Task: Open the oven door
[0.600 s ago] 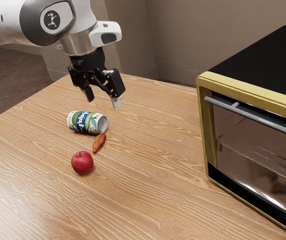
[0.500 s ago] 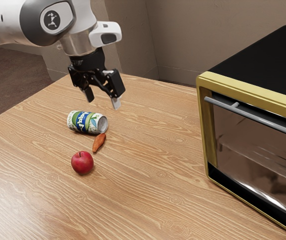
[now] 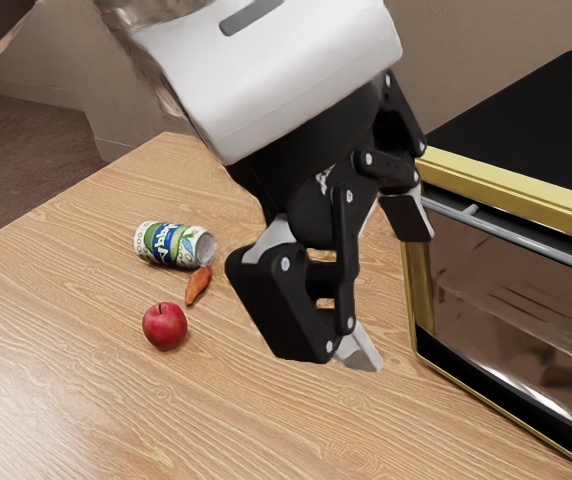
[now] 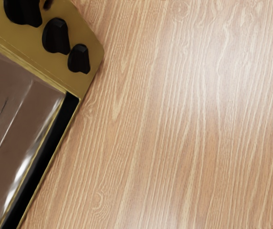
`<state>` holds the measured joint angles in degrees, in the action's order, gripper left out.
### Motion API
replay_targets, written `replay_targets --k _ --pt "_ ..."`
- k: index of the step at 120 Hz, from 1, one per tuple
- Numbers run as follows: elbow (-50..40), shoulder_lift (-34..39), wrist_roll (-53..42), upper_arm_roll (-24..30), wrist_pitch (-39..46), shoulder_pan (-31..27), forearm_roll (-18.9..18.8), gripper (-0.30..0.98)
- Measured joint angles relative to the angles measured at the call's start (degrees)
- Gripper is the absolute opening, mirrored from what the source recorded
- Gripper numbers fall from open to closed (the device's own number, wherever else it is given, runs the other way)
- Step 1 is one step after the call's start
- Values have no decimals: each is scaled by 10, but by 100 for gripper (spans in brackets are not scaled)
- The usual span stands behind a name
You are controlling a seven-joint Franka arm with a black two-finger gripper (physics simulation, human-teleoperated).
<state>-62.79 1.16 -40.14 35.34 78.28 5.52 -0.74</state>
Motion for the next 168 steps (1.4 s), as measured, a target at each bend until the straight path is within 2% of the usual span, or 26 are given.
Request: replay_targets --k 15,34,77,112,168 --pt "4 -49 -85 11 30 5 -7 68" --pt "9 -94 -164 8 69 -57 -19 68" --pt "11 -173 -269 8 144 -49 -55 68" --pt "9 -191 -318 7 177 -48 -65 68" --pt "-12 -184 -346 -3 180 -62 -70 68"
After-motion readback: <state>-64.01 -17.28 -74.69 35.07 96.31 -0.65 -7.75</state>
